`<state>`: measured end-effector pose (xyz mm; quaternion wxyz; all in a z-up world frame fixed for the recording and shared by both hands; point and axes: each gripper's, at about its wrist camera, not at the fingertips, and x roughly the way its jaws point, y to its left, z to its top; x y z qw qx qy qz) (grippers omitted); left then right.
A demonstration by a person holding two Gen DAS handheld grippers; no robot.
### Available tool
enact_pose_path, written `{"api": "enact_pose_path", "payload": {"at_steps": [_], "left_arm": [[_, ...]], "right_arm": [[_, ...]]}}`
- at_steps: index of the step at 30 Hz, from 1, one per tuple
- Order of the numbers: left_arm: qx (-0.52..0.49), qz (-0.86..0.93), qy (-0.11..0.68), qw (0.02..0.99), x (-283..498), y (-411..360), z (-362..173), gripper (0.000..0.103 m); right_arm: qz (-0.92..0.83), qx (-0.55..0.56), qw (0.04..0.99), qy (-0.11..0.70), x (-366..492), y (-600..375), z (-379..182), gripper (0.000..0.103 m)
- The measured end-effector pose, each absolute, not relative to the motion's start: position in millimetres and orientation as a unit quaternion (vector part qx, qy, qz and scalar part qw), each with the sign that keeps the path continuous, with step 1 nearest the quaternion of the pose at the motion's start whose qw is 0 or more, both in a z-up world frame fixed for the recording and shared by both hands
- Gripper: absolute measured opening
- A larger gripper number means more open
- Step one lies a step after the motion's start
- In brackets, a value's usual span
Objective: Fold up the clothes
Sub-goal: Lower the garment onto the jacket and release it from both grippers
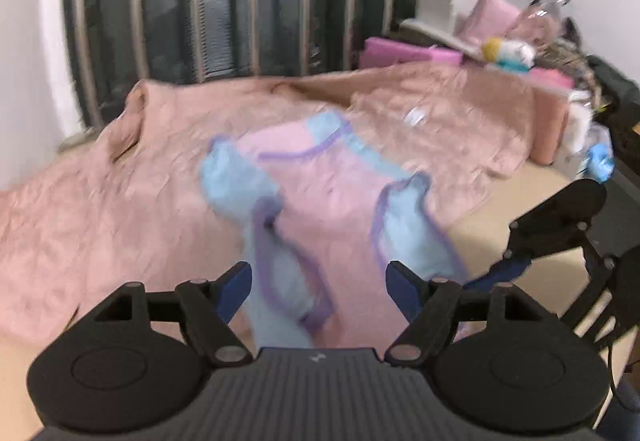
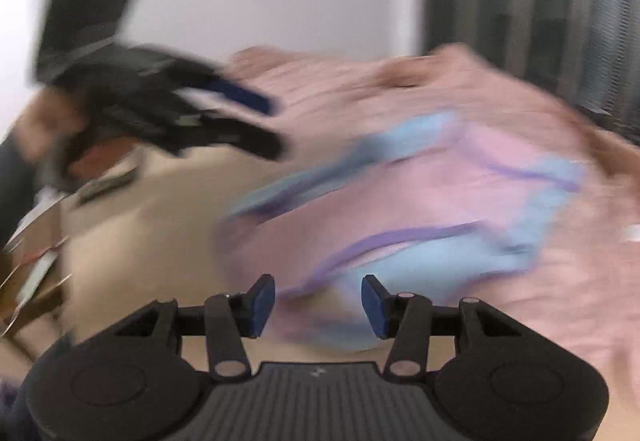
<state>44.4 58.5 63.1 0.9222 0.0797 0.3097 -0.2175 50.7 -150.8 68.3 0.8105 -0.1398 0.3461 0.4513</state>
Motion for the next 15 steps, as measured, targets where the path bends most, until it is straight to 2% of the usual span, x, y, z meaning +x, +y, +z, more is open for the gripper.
{"api": "enact_pose_path", "payload": {"at_steps": [3,4,5,6,7,12,14,15], "left_arm": [[0.073,-0.203,0.312,0.925,39,69,59,0.075],[0.071,-0.214,0.310,0.923,36,70,61,0.075],[0.069,-0.225,0.309,0.922,33,72,63,0.075],[0.071,-0.234,0.304,0.921,28,72,64,0.076],[0.080,-0.243,0.299,0.919,24,69,62,0.078],[0.132,-0.264,0.279,0.914,16,42,47,0.080],[0.160,-0.250,0.266,0.917,19,29,41,0.080],[0.176,-0.240,0.256,0.920,20,22,38,0.080]], "right_arm": [[0.453,-0.162,0.804,0.349,47,-129,49,0.043],[0.446,-0.165,0.806,0.353,50,-122,43,0.037],[0.442,-0.158,0.805,0.364,53,-118,39,0.030],[0.445,-0.149,0.801,0.372,60,-117,37,0.010],[0.446,-0.143,0.797,0.381,67,-117,40,0.003],[0.398,-0.026,0.843,0.360,122,-159,90,0.003],[0.359,-0.025,0.861,0.360,139,-165,90,0.004],[0.339,-0.024,0.869,0.359,148,-168,91,0.011]]}}
